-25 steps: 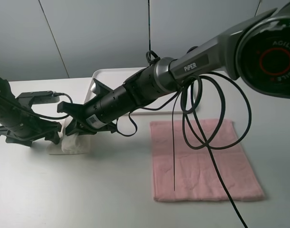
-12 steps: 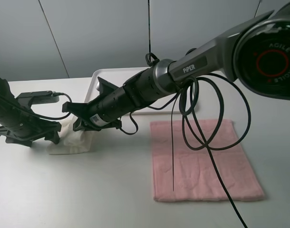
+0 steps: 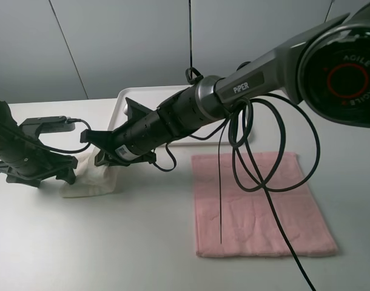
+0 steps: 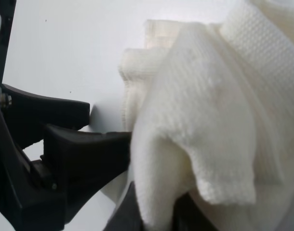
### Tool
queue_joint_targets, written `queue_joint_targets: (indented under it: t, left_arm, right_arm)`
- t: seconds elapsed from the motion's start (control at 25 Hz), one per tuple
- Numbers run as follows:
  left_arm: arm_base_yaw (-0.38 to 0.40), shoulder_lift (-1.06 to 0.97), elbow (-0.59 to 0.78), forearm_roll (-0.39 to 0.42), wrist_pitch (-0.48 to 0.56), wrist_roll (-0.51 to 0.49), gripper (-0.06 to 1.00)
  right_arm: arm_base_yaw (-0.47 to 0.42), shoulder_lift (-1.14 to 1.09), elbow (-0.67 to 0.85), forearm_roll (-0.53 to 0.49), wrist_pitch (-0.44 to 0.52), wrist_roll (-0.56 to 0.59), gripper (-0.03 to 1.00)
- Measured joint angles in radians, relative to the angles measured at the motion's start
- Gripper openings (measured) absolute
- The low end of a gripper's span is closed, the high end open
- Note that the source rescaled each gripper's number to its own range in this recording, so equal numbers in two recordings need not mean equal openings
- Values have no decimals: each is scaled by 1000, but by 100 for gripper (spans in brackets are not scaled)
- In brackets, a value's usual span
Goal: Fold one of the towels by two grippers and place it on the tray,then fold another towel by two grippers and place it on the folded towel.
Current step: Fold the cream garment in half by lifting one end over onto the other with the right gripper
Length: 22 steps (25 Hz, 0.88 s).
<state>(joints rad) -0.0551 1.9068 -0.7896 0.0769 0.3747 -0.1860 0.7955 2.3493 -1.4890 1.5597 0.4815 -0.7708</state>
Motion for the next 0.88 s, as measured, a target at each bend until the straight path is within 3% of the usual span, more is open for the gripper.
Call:
queue_joint_targets:
  t: [0.24,0.6,0.88]
  left_arm:
    - [3,-95,42,52,212,37,96]
    - [3,-201,44,63,259,52,96]
    - [3,-201,38,63,277,55,96]
  right_arm:
    - [0,0,0,0,0,0,5]
    - [0,0,0,-2,3,0,5]
    - [0,0,0,-4,75,-38,5]
